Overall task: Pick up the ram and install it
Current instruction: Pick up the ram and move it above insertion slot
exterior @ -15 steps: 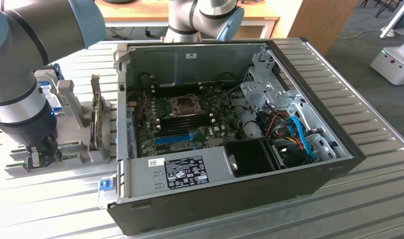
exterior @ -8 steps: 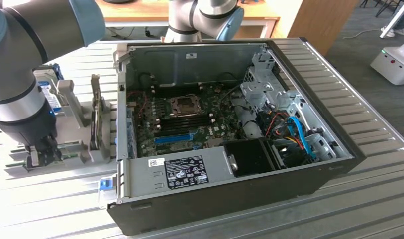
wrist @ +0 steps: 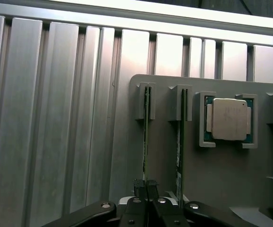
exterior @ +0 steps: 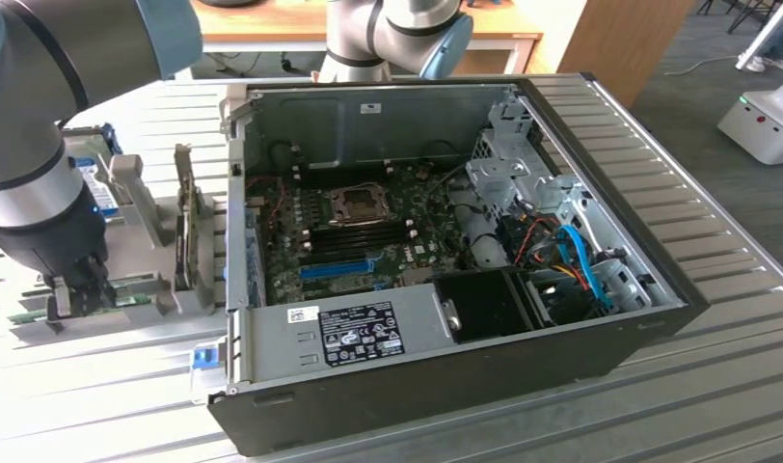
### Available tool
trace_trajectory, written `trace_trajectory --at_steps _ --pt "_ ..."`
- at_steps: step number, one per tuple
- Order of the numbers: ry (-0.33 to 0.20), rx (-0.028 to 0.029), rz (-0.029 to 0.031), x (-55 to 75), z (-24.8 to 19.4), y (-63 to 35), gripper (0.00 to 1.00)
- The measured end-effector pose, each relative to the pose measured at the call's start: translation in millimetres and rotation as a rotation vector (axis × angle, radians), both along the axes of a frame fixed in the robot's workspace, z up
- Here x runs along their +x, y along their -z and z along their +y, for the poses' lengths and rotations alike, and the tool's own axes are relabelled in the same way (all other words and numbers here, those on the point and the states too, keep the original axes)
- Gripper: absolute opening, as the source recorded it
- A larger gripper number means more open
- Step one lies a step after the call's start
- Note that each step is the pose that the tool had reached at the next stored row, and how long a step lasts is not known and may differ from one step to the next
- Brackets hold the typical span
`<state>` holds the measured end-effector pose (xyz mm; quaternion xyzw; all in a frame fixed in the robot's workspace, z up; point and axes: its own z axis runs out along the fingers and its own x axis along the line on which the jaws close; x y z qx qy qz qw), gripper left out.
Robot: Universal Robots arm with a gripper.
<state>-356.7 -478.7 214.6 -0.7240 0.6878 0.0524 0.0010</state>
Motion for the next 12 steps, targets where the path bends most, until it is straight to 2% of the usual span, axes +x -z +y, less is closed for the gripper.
trace_trajectory --at_steps 12 --pt "0.000 0.0000 0.0001 0.3 0.0 -12.7 0.12"
